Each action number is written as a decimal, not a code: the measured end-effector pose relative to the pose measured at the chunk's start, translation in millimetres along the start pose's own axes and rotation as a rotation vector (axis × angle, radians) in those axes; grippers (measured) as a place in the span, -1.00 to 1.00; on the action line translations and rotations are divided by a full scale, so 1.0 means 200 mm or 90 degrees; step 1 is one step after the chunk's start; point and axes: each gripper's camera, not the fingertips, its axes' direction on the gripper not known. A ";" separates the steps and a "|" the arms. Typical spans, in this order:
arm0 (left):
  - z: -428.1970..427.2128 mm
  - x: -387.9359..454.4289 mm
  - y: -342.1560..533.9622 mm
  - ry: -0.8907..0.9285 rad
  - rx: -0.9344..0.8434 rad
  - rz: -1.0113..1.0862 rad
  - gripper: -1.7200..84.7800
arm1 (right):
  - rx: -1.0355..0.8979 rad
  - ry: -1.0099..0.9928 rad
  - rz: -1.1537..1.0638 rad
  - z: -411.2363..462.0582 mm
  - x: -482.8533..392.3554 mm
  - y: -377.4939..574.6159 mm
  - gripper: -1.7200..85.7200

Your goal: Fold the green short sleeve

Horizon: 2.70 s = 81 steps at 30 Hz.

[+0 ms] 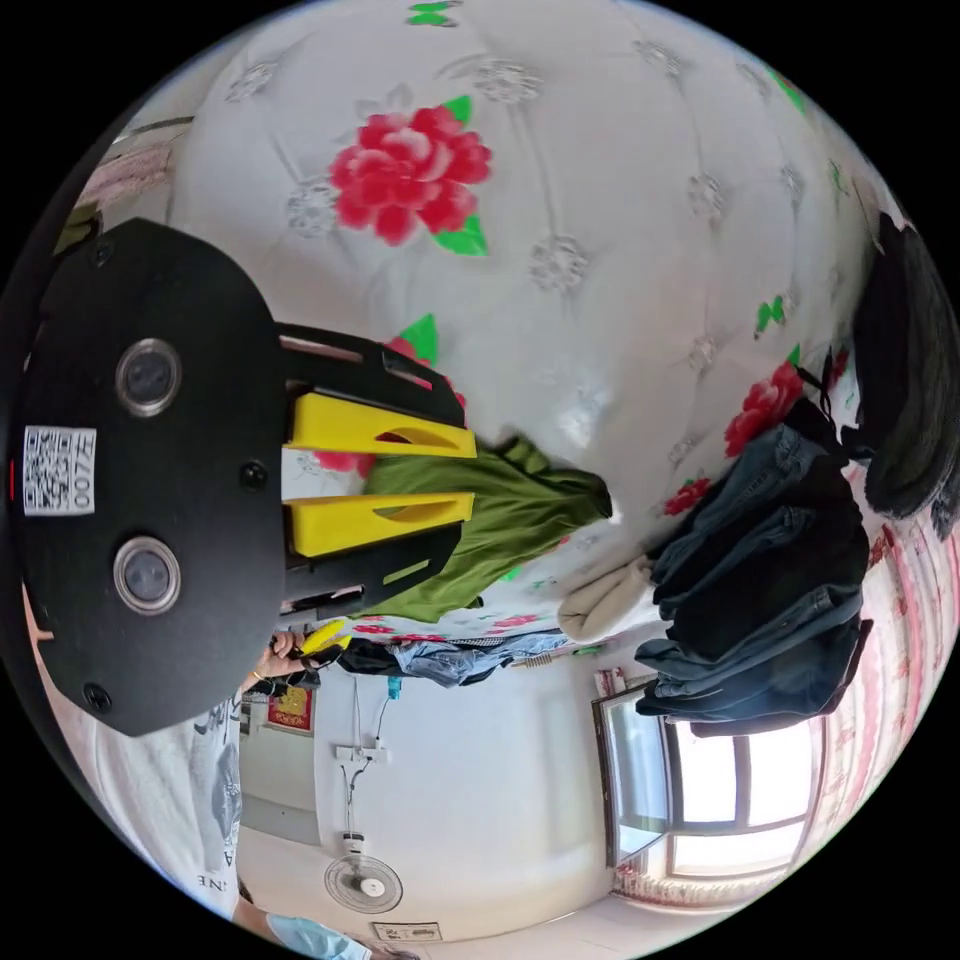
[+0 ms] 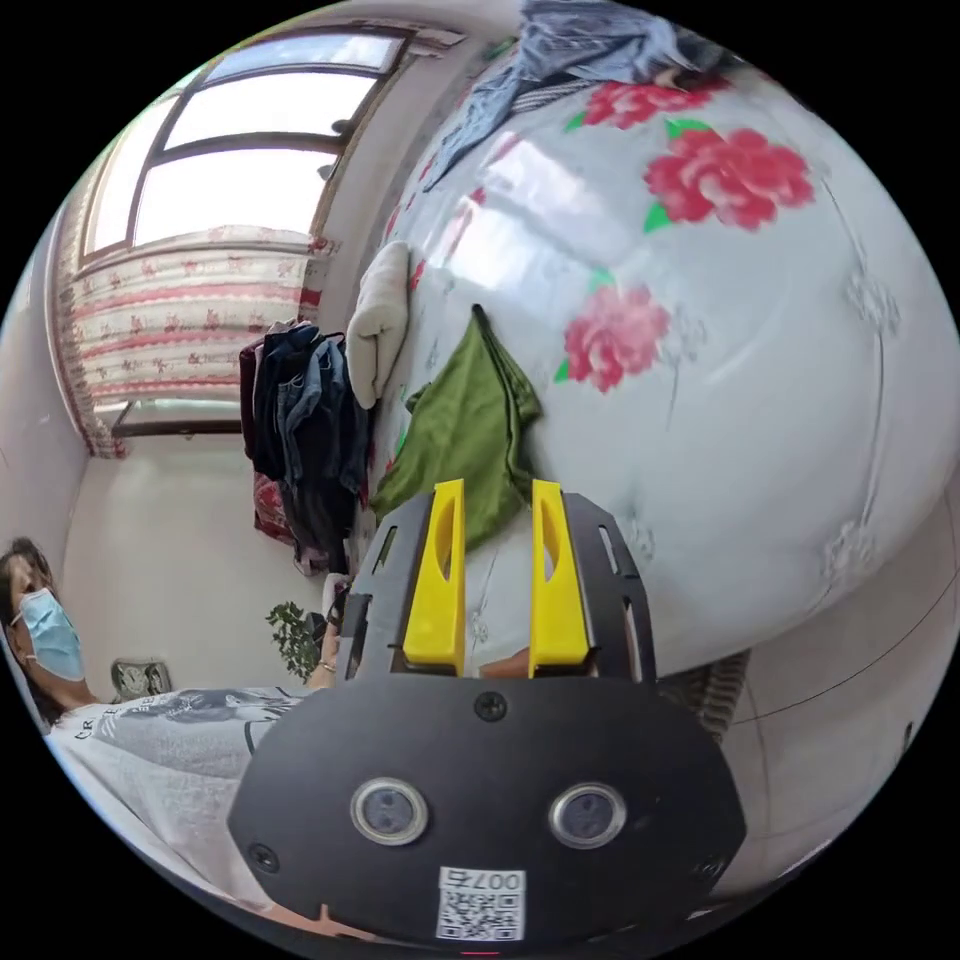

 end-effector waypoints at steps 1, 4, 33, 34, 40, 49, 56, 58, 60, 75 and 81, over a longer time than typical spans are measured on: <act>-0.01 -0.02 0.04 0.001 0.003 -0.016 -0.83 | 0.005 -0.018 0.023 0.03 0.07 0.06 -0.81; 0.00 -0.05 0.09 0.005 0.015 -0.039 -0.81 | 0.031 -0.067 0.053 0.15 0.19 0.10 -0.80; -0.01 -0.37 0.38 0.088 0.034 -0.123 -0.80 | -0.555 0.216 -0.830 2.41 -1.04 1.68 -0.81; -0.01 -0.37 0.39 0.087 0.030 -0.115 -0.80 | -0.513 0.222 -0.818 2.35 -1.00 1.64 -0.81; 0.04 -0.21 0.41 0.055 0.013 -0.034 -0.79 | -0.365 0.308 -0.750 2.23 -0.80 1.25 -0.83; 0.37 0.32 0.40 -0.080 -0.059 0.276 -0.78 | -0.495 0.419 -0.753 2.59 -0.57 1.15 -0.92; 0.46 0.26 0.42 -0.103 -0.080 0.246 -0.94 | -0.556 0.318 -0.731 2.64 -0.69 1.04 -0.96; 0.43 0.25 0.43 -0.085 -0.075 0.253 -0.96 | -0.563 0.268 -0.687 2.68 -0.76 0.96 -0.96; 0.40 0.25 0.43 -0.075 -0.071 0.256 -0.96 | -0.561 0.220 -0.627 2.74 -0.81 0.88 -0.95; 0.06 -0.06 0.41 -0.010 -0.010 0.145 -0.85 | -0.410 0.117 -0.464 2.19 -0.45 0.34 -0.86; -0.02 -0.21 0.33 0.003 -0.044 0.113 -0.74 | -0.356 0.087 -0.200 1.57 0.27 0.14 -0.82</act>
